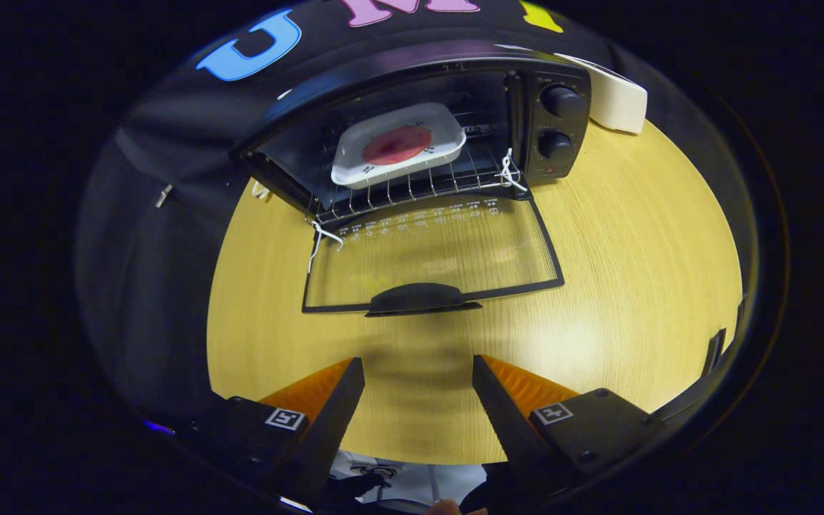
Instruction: Open the toaster oven, put the food inside, and close the toaster oven door.
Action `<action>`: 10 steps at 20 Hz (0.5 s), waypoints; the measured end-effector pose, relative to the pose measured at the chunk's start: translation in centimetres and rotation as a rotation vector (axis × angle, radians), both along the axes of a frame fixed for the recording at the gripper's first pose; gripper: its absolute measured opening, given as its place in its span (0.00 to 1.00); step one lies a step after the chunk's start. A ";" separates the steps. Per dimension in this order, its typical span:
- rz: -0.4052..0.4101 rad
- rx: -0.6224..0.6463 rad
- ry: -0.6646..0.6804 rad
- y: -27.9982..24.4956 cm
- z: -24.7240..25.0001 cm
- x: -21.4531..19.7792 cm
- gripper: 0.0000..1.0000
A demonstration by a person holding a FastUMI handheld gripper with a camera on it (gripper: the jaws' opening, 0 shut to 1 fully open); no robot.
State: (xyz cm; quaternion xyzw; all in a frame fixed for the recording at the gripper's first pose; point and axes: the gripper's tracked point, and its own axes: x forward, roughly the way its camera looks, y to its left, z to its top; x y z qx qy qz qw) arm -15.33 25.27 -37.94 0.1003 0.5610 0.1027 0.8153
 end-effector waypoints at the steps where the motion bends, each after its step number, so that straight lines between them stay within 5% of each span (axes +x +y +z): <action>1: 0.019 -0.028 -0.010 -0.1 -0.8 0.0 0.99; 10: 0.048 -0.147 -0.036 1.0 -4.2 2.0 0.99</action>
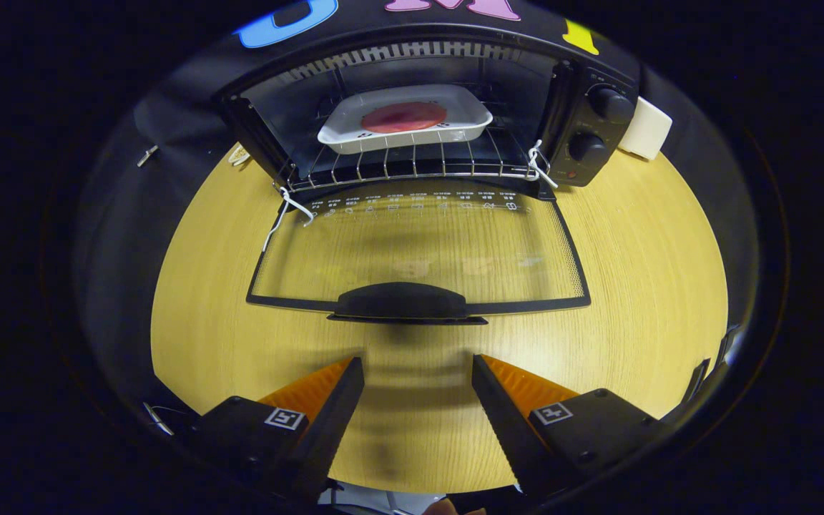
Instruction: Open the toaster oven, put the food inside, and close the toaster oven door.
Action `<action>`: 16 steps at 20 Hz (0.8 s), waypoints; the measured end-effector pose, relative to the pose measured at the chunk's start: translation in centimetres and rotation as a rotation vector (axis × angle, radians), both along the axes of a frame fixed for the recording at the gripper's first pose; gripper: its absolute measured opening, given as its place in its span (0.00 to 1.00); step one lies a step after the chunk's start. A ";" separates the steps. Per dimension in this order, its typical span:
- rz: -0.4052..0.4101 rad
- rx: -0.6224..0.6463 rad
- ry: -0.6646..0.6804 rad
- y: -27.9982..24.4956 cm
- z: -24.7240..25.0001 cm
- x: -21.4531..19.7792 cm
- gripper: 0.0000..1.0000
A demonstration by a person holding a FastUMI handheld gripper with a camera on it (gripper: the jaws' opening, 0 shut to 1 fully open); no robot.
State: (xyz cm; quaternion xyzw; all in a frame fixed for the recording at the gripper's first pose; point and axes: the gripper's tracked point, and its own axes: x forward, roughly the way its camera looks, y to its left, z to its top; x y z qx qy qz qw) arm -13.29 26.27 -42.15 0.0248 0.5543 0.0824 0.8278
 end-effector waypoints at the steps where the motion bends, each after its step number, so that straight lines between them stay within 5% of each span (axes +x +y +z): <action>1: -0.003 -0.006 0.002 0.1 -0.3 0.1 0.99; 16: -0.042 -0.031 -0.041 0.3 -0.6 2.5 0.98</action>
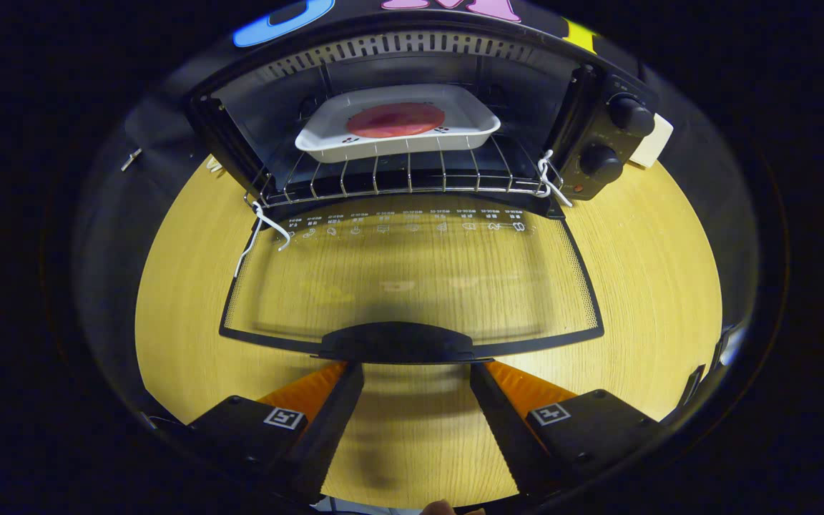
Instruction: Open the toaster oven, put the food inside, and close the toaster oven door.
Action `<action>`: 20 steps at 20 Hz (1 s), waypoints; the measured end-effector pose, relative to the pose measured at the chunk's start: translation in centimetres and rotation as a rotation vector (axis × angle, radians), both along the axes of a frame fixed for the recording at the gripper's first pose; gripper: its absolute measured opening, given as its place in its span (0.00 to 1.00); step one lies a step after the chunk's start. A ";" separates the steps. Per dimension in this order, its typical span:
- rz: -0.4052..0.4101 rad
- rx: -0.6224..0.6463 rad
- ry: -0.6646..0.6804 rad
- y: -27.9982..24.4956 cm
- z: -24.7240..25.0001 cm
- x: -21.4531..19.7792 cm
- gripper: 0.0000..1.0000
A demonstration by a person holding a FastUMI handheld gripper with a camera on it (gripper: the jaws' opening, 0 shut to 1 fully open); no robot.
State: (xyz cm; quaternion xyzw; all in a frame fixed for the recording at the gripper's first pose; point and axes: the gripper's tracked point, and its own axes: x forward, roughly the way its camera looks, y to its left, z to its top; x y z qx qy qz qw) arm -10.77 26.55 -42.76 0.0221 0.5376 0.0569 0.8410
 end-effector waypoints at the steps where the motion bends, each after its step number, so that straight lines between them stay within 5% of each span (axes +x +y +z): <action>1: 0.000 0.005 -0.011 0.0 0.2 -0.1 0.99; 12: 0.004 0.073 -0.116 -0.1 4.4 -0.3 0.99; 20: -0.007 0.122 -0.316 -0.4 11.0 2.5 0.99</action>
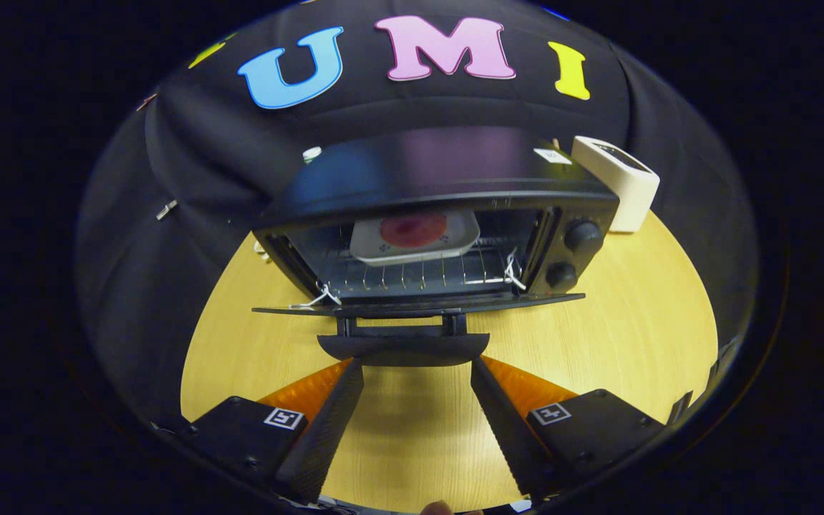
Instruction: Open the toaster oven, put the food inside, and close the toaster oven door.
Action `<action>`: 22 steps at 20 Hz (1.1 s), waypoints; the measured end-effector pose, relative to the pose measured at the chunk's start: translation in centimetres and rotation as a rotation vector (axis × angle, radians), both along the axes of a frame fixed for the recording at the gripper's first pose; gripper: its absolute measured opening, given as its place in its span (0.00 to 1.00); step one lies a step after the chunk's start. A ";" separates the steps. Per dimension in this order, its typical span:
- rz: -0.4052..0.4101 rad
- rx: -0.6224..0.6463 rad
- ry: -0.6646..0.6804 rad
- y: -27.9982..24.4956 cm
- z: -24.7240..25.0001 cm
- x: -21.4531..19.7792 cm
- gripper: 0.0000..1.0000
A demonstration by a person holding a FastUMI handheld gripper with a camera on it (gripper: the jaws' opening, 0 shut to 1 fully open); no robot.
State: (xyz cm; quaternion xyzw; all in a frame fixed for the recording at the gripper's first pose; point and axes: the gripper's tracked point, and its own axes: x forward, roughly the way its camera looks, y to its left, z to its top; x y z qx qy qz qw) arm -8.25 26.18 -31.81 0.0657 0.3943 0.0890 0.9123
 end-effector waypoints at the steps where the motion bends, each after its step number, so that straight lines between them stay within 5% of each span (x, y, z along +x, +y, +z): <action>1: -0.005 0.006 -0.013 -0.1 0.6 0.5 0.99; 12: 0.009 -0.012 -0.286 -2.9 9.5 5.0 0.99; 22: -0.054 0.023 -0.599 -12.0 23.6 6.2 0.99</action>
